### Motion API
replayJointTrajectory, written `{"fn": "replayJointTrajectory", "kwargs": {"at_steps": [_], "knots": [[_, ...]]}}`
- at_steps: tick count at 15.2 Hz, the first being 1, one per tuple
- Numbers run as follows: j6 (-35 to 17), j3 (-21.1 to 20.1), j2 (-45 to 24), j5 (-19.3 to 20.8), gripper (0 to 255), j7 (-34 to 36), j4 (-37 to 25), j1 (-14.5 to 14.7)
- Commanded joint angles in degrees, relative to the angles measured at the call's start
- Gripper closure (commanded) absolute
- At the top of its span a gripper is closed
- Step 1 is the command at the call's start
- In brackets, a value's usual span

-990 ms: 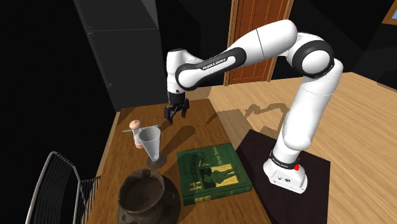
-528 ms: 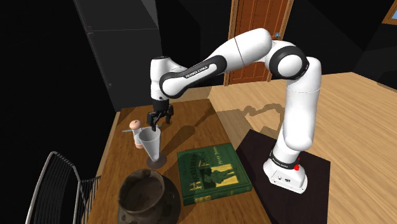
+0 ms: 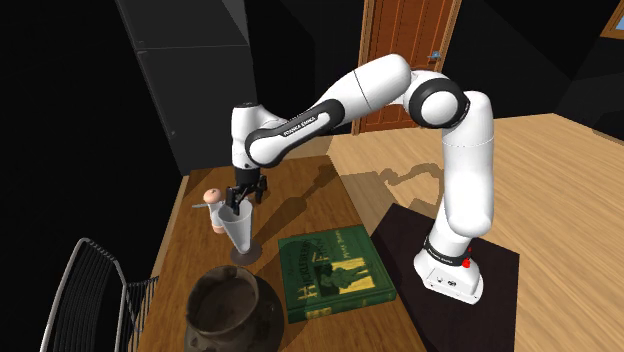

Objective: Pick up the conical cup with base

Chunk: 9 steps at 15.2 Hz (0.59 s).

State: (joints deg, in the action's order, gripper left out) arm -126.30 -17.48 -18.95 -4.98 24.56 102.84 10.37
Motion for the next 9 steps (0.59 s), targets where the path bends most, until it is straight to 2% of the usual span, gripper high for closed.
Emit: {"fn": "replayJointTrajectory", "kwargs": {"at_steps": [1,2,3,9], "knots": [[-0.95,0.04,-0.20,-0.01,0,-0.18,0.75,-0.05],[-0.95,0.04,-0.21,-0.01,0,-0.18,0.74,-0.05],[-0.89,0.03,-0.12,-0.04,255,-0.20,0.77,-0.07],[-0.88,0.03,-0.09,-0.05,255,-0.23,0.79,-0.09]]}}
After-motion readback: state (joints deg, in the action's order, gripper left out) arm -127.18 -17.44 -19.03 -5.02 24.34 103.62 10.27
